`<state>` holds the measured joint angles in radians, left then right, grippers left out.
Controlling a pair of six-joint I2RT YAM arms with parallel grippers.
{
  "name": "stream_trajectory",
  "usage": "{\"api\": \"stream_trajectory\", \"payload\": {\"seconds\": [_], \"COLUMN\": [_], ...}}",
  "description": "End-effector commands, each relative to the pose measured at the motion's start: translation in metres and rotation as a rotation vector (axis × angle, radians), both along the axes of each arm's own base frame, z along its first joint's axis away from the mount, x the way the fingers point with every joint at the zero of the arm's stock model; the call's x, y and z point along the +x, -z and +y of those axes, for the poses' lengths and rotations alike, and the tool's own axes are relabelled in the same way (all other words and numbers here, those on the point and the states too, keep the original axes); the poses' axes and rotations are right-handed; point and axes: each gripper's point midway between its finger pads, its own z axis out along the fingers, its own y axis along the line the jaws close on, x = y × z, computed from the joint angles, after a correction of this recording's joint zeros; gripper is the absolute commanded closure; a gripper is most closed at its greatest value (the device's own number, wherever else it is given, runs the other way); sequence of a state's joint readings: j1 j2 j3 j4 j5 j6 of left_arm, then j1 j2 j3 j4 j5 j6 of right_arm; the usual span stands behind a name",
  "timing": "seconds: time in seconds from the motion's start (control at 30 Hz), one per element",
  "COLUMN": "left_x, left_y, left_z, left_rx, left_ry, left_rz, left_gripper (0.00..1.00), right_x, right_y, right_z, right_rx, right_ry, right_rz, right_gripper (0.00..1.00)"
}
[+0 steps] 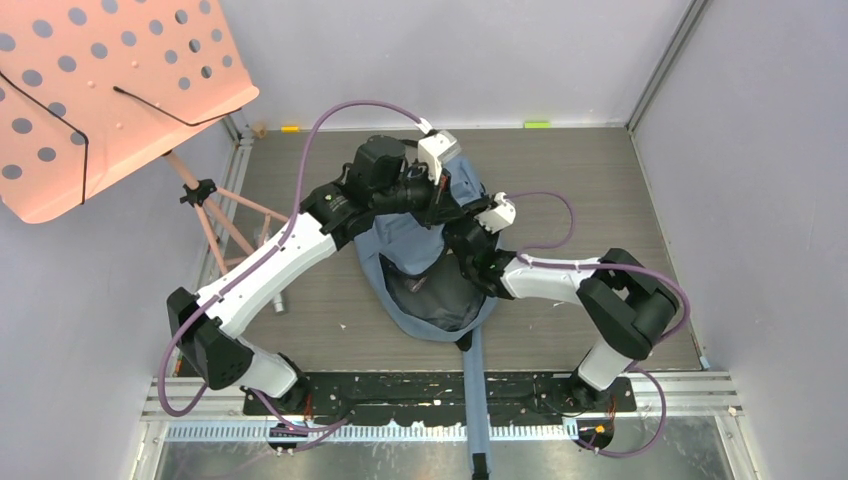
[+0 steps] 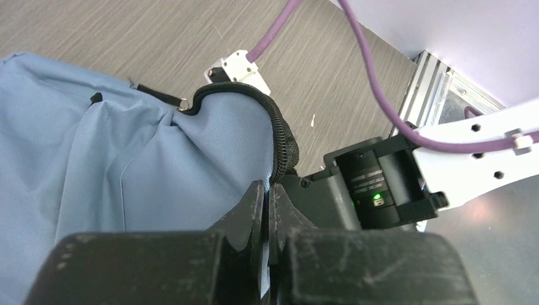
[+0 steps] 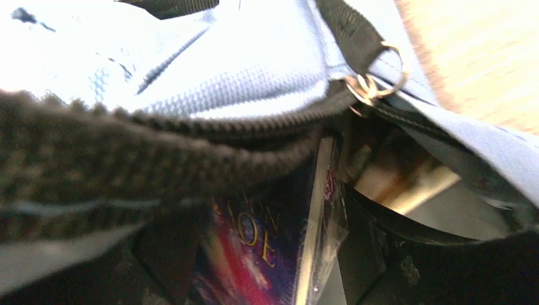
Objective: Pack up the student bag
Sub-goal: Place the book in the student bag, then zip the student bag at the center of the board.
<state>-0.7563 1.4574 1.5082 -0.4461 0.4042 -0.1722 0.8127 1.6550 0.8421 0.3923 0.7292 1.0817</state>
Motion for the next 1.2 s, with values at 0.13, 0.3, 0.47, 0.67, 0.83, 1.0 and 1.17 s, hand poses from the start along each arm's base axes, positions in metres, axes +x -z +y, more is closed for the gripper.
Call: {"api": "stream_trajectory", "payload": {"seconds": [0.13, 0.3, 0.47, 0.67, 0.83, 1.0, 1.17], "left_x": [0.003, 0.002, 0.004, 0.006, 0.003, -0.005, -0.022], "left_y": [-0.025, -0.023, -0.019, -0.007, 0.014, 0.042, 0.072], "left_z": [0.008, 0.007, 0.006, 0.004, 0.002, 0.005, 0.008], "left_rx": [-0.076, -0.077, -0.065, -0.036, 0.008, 0.035, 0.087], "left_ry": [-0.034, -0.026, -0.032, -0.048, -0.03, -0.019, 0.041], "left_rz": [-0.057, -0.034, -0.006, 0.049, 0.115, 0.159, 0.244], "left_gripper": [1.0, 1.0, 1.0, 1.0, 1.0, 0.94, 0.53], "right_x": [-0.025, -0.043, -0.061, -0.092, -0.114, -0.135, -0.153], "right_y": [-0.04, -0.04, -0.034, -0.027, -0.043, -0.061, -0.087], "right_z": [-0.036, -0.047, -0.051, -0.058, -0.08, -0.121, -0.183], "right_rx": [-0.018, -0.007, -0.052, -0.109, -0.179, -0.352, -0.521], "right_ry": [0.03, 0.008, -0.055, -0.155, -0.202, -0.188, -0.041], "right_rz": [-0.018, 0.005, 0.064, 0.105, 0.108, 0.157, 0.202], "right_gripper": [0.24, 0.27, 0.26, 0.26, 0.21, 0.1, 0.08]}}
